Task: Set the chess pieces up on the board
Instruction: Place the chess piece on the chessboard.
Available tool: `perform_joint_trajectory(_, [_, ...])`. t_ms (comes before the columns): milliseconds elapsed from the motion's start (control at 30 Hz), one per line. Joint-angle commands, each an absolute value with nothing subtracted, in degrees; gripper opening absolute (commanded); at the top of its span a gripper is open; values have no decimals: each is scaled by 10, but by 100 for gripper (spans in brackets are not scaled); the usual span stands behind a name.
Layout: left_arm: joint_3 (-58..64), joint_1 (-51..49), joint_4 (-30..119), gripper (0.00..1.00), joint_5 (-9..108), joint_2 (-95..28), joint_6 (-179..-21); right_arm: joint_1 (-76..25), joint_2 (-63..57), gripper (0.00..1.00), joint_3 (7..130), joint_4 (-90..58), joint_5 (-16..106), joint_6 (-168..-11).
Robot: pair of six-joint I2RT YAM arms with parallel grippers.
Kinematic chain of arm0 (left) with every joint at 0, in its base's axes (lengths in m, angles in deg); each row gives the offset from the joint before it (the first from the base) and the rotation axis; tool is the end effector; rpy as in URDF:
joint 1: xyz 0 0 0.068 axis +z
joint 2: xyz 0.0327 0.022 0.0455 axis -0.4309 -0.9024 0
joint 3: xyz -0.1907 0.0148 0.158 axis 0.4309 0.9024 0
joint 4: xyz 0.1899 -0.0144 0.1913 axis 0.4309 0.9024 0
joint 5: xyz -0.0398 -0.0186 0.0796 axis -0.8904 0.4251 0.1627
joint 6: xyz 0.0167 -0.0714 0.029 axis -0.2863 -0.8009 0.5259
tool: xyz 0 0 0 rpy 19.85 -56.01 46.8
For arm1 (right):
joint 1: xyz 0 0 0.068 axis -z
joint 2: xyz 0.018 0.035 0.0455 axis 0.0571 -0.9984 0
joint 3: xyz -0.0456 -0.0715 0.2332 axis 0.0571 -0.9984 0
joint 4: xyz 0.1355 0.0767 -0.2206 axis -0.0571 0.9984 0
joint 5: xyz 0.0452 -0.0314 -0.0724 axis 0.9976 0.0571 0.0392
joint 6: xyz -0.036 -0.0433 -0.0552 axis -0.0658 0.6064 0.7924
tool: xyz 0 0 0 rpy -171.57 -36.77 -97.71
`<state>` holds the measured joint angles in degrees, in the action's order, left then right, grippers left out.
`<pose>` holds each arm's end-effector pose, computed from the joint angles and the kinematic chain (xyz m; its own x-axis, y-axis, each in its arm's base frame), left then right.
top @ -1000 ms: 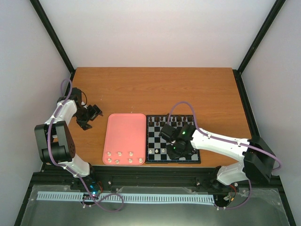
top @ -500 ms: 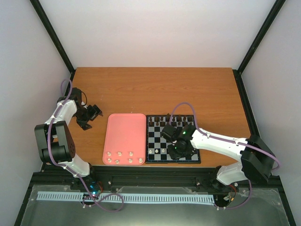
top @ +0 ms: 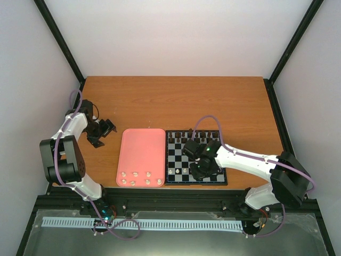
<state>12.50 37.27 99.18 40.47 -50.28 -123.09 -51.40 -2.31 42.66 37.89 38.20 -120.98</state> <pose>0.2975 0.0413 0.1443 -0.7071 -0.7057 0.0449 -0.6778 0.6582 -0.3277 0.1384 0.1968 0.1296 -0.9587 -0.2787 -0.0570 -0.2819 0.9576 0.0600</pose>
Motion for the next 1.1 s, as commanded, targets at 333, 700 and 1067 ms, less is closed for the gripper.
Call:
perform_joint_trajectory(333, [104,376,993,100,407,-514,-1232,-504,-48,4,424,364,377,-1196])
perform_joint_trajectory(700, [102,376,993,100,408,-514,-1231,-503,-50,14,428,363,373,-1195])
perform_joint_trajectory(1067, [102,376,994,100,406,-512,-1232,-503,-25,23,439,378,383,-1190])
